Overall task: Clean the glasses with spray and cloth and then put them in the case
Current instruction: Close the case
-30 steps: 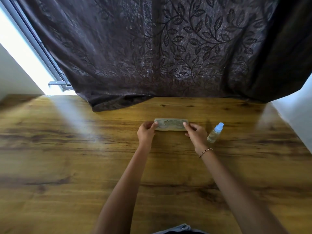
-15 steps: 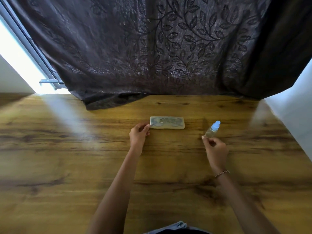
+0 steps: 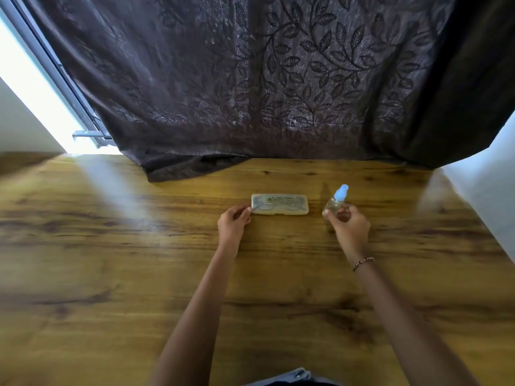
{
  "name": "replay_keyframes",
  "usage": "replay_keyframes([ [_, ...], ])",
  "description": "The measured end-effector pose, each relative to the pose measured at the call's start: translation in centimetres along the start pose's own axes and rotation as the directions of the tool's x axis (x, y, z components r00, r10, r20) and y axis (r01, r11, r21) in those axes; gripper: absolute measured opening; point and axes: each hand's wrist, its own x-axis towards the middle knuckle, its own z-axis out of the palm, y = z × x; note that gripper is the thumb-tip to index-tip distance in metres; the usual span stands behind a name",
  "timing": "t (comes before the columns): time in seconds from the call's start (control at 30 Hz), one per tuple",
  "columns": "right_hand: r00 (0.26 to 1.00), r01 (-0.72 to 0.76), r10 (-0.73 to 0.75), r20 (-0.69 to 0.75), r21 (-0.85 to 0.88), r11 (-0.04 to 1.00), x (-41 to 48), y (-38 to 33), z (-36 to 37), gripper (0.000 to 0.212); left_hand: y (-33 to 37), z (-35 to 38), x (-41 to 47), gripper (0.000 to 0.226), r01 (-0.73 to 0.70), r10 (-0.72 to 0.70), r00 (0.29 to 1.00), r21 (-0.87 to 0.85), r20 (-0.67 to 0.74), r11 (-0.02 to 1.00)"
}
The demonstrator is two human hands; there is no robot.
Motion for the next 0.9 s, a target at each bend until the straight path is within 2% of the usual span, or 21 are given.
replay_keyframes([
  [0.17,0.999,0.023,-0.022,0.039,-0.01,1.0,0.7,-1.2,1.9,0.039,-0.3,0.0,0.2,0.028,-0.001,0.001,1.0,0.021,0.001,1.0],
  [0.6,0.999,-0.015,0.017,0.032,-0.047,0.999,0.9,-0.8,2.7,0.039,-0.4,0.0,0.2,0.027,-0.002,0.002,1.0,0.031,-0.003,1.0],
  [0.73,0.999,-0.034,0.035,0.029,-0.038,0.999,0.7,-0.4,2.4,0.047,0.0,0.3,0.0,0.032,0.04,-0.042,0.998,-0.028,-0.048,0.999],
  [0.83,1.0,0.023,-0.024,-0.014,-0.035,0.999,-0.1,-0.2,1.9,0.043,0.3,0.5,-0.6,0.038,0.047,-0.05,0.993,-0.037,-0.105,0.998],
  [0.9,0.995,0.097,-0.099,-0.034,-0.054,0.994,-1.0,-0.1,1.8,0.03,0.1,0.5,-0.9,0.035,-0.02,0.029,0.988,0.061,-0.15,0.998],
])
